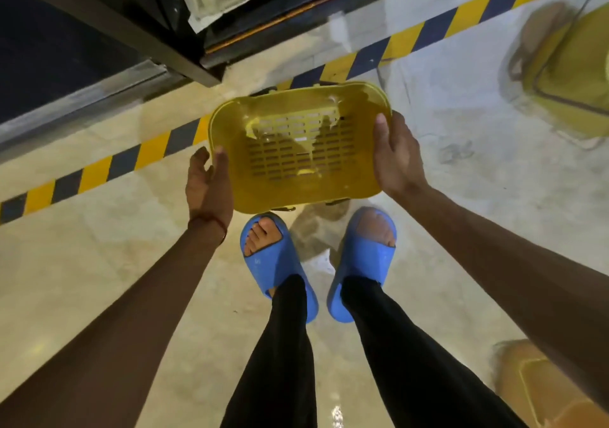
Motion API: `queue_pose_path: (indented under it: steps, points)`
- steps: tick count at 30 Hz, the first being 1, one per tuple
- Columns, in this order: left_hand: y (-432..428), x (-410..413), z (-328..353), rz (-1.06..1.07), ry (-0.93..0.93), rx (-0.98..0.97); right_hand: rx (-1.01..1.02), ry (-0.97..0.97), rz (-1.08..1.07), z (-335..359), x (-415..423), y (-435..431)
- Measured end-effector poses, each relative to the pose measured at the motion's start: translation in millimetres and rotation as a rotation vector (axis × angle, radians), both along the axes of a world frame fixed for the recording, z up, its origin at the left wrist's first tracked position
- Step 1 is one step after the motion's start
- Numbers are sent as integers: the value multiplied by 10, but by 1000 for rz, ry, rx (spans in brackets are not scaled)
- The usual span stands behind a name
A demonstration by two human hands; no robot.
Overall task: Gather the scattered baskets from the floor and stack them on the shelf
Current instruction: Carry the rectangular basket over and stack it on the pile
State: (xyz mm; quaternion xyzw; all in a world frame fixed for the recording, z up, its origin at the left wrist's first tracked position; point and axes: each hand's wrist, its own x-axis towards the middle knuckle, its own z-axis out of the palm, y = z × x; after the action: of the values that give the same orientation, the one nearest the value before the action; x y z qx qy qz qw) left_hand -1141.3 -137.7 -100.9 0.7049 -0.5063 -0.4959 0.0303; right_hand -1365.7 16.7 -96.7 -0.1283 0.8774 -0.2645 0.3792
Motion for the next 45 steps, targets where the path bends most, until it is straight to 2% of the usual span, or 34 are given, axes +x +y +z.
queue_pose_path:
  steps: [5,10,18,27,32,38,45]
  points:
    - [-9,-144,-170,194,41,92,-42,-39,-195,-128,61,-45]
    - [50,-173,200,258,59,99,2,-79,-306,169,128,-12]
    - [175,63,1701,230,39,116,-5,-116,-362,1657,475,320]
    - [467,421,3758,-2,-94,107,10,-120,-410,3682,821,582]
    - [664,689,4741,102,2,15,-57,-206,-372,4622,981,659]
    - [837,960,5615,352,141,7,-174,-232,-299,5561,1022,545]
    - [1147,1284,6172,589,216,-87,-301,-336,-185,6041,1146,378]
